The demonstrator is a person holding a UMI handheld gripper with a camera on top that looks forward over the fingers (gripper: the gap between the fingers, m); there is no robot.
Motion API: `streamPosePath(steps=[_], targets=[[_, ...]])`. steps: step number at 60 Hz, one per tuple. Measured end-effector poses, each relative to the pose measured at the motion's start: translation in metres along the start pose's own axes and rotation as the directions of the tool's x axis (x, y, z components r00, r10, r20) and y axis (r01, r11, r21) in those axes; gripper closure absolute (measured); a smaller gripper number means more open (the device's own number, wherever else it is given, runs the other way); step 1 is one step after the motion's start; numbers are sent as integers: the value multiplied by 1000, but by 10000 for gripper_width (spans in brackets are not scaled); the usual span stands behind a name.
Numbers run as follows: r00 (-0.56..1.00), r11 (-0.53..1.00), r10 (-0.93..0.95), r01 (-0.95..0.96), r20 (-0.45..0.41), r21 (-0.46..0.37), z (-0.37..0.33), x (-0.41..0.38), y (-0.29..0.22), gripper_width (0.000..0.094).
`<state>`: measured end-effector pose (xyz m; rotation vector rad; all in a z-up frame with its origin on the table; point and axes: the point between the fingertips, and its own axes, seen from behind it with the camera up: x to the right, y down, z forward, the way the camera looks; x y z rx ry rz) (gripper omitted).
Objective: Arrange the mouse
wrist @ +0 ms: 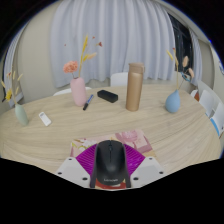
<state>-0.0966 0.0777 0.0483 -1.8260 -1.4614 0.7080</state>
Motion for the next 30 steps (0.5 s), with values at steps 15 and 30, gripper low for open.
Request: streamPosePath(steps=[15, 30], targets=[[997, 998, -26, 30, 66, -60, 38, 12, 45, 493], [995, 996, -74, 77, 74, -43, -1, 8, 29, 83]])
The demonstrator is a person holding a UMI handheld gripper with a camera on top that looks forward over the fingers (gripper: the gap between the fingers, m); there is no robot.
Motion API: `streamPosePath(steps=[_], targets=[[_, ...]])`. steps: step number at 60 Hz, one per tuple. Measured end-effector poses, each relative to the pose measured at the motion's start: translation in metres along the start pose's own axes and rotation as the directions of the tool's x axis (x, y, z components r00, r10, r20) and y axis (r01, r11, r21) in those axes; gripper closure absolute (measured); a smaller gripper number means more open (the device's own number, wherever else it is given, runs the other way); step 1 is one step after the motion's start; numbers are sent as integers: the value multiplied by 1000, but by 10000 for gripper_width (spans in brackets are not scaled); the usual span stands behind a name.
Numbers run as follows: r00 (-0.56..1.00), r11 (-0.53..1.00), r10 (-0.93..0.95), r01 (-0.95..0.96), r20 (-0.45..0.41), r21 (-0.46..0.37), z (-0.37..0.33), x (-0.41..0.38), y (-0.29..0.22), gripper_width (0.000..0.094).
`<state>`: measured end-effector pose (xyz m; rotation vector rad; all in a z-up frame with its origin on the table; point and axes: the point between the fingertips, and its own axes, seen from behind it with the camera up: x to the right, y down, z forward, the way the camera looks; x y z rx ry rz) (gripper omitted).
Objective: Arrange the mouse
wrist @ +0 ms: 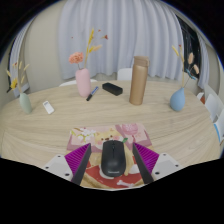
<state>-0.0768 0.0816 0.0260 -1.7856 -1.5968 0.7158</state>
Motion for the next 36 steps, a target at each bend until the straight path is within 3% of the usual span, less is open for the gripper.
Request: streamPosePath(steps=[13, 36], targets=[[999, 999, 16, -17, 31, 30, -125, -51, 8, 79], [998, 999, -20, 22, 64, -31, -282, -157, 133, 87]])
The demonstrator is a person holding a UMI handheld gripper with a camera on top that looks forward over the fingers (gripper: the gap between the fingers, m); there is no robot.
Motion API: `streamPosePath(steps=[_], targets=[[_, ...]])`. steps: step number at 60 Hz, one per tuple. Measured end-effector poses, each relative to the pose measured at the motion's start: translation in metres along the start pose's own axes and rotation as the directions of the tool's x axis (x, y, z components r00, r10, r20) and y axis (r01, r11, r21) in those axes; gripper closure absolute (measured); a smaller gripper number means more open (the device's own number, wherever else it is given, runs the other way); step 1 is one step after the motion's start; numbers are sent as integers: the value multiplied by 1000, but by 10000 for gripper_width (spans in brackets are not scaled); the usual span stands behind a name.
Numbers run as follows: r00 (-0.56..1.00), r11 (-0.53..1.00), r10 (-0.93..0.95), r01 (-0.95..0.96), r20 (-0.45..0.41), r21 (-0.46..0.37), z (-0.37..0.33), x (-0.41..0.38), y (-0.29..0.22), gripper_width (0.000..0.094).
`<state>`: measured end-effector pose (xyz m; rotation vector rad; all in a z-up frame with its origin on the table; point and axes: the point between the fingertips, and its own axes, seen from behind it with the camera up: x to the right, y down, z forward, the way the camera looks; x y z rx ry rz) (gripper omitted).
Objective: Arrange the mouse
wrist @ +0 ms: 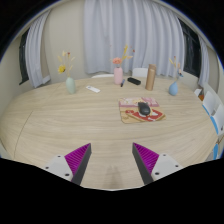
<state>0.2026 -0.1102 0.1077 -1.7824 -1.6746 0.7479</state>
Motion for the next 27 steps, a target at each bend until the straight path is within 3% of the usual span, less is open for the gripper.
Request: streamPosePath(steps=[10, 27], targets=[[1000, 1000, 8, -8, -23, -25, -16, -19, 34, 87], [998, 1000, -11, 9, -67, -19, -24, -20, 38, 87]])
